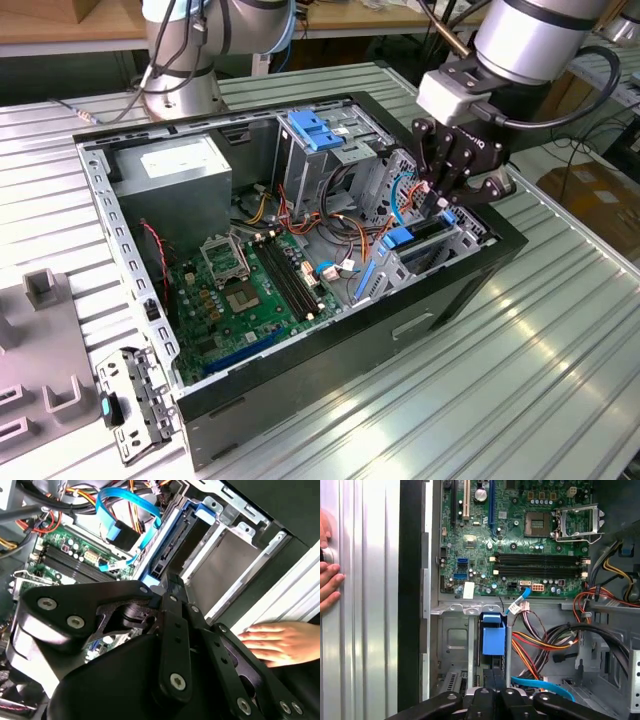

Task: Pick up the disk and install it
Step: 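Insert the first disk wire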

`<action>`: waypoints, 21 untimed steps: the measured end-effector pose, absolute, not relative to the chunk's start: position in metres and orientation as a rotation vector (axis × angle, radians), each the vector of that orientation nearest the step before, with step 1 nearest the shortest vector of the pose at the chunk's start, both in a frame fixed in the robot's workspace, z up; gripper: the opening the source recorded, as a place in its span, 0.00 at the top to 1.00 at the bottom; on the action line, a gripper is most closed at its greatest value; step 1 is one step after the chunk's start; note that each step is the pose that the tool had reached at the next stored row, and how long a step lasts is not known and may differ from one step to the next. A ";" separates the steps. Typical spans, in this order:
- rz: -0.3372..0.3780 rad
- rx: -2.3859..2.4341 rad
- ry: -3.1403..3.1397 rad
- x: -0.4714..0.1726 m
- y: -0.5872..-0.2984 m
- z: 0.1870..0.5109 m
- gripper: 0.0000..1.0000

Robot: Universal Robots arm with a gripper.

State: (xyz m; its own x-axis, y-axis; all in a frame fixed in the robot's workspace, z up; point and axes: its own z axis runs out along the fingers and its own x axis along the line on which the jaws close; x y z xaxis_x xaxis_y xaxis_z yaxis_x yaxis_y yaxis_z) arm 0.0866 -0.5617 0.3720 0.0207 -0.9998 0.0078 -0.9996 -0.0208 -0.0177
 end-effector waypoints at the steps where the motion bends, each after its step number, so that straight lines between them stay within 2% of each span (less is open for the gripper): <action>1: -0.027 -2.245 2.188 0.087 -0.562 0.374 0.88; 21: -0.027 -2.255 2.180 0.109 -0.561 0.377 0.88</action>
State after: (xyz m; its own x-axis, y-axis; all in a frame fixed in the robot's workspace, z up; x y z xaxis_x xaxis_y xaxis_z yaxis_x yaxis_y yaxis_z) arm 0.1092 -0.5610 0.3769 0.0337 -0.9994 0.0089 -0.9993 -0.0339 -0.0154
